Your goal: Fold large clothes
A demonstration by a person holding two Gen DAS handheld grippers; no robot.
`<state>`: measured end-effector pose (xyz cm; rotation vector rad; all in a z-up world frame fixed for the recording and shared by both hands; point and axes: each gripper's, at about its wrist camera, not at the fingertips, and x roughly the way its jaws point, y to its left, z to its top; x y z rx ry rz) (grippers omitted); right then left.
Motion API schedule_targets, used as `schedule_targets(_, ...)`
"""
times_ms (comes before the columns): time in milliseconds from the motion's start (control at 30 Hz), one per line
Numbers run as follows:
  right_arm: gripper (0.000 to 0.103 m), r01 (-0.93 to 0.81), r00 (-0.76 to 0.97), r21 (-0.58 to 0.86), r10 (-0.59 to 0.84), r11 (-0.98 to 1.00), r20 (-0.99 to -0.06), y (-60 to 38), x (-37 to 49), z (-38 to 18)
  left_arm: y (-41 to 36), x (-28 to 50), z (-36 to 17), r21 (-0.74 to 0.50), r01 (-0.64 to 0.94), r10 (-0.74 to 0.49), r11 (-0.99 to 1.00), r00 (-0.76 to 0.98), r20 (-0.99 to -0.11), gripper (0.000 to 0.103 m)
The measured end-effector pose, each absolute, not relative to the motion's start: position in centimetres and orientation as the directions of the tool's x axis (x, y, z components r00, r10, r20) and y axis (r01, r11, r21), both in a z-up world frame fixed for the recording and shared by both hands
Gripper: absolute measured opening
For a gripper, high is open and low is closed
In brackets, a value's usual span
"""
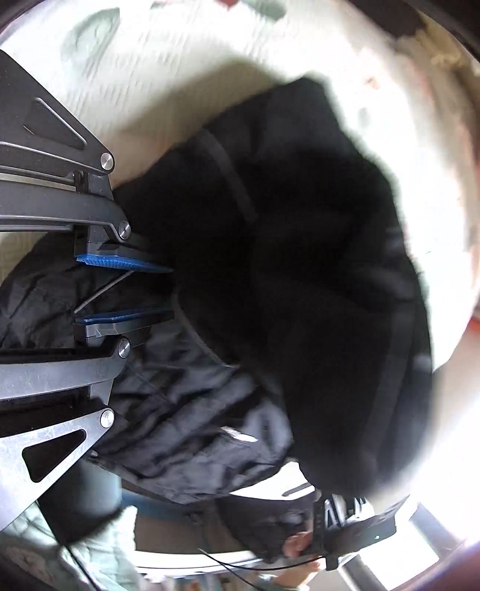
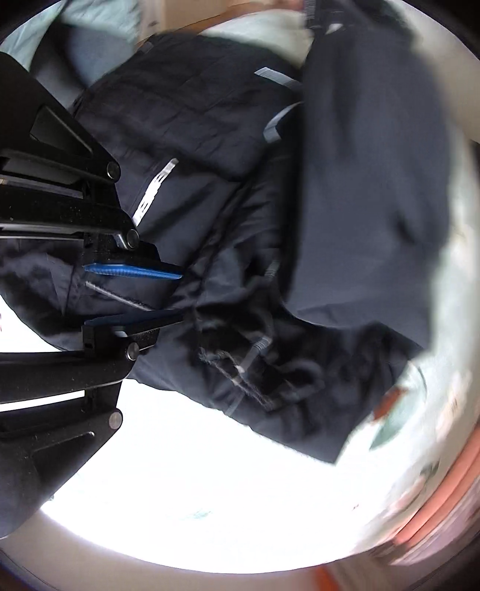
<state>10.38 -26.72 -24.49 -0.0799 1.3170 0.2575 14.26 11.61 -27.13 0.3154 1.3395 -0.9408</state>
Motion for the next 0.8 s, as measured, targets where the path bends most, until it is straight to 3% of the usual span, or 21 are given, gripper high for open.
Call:
schedule_targets(200,0.039,-0.314,0.423,0.177,0.304,0.933,-0.853,-23.2,16.5,-15.8,9.0,17.1,-18.0,-0.261,0.761,-0.534,0.593,0.129,-0.836,0.023)
schedule_targets(267,0.042,-0.351,0.443,0.192,0.343,0.917,-0.828,-21.4,18.0,-15.2,7.1,17.6,-17.1,-0.297,0.772,-0.595,0.562,0.128,-0.793,0.030)
schedule_targets(400,0.050,-0.351,0.400,0.202,0.342,0.914,-0.851,-17.3,19.6,-17.9,4.5,17.6,-21.3,-0.373,0.756,-0.604,0.537,0.036,-0.796,0.032)
schedule_targets(533,0.052,-0.345,0.263,0.168,0.267,0.923,-0.927,-15.8,18.2,-27.3,5.4,15.3,-30.7,-0.406,0.704,-0.504,0.582,-0.080,-0.860,0.031)
schedule_targets(633,0.053,-0.330,0.278,0.132,0.230,0.935,-0.933,-15.4,16.4,-33.2,6.3,14.1,-34.6,-0.478,0.635,-0.531,0.606,-0.124,-0.838,0.027)
schedule_targets(800,0.053,-0.240,0.259,0.199,0.260,0.950,-0.930,-16.3,16.8,-31.7,7.0,14.9,-34.7,-0.501,0.580,-0.546,0.643,-0.112,-0.830,0.020)
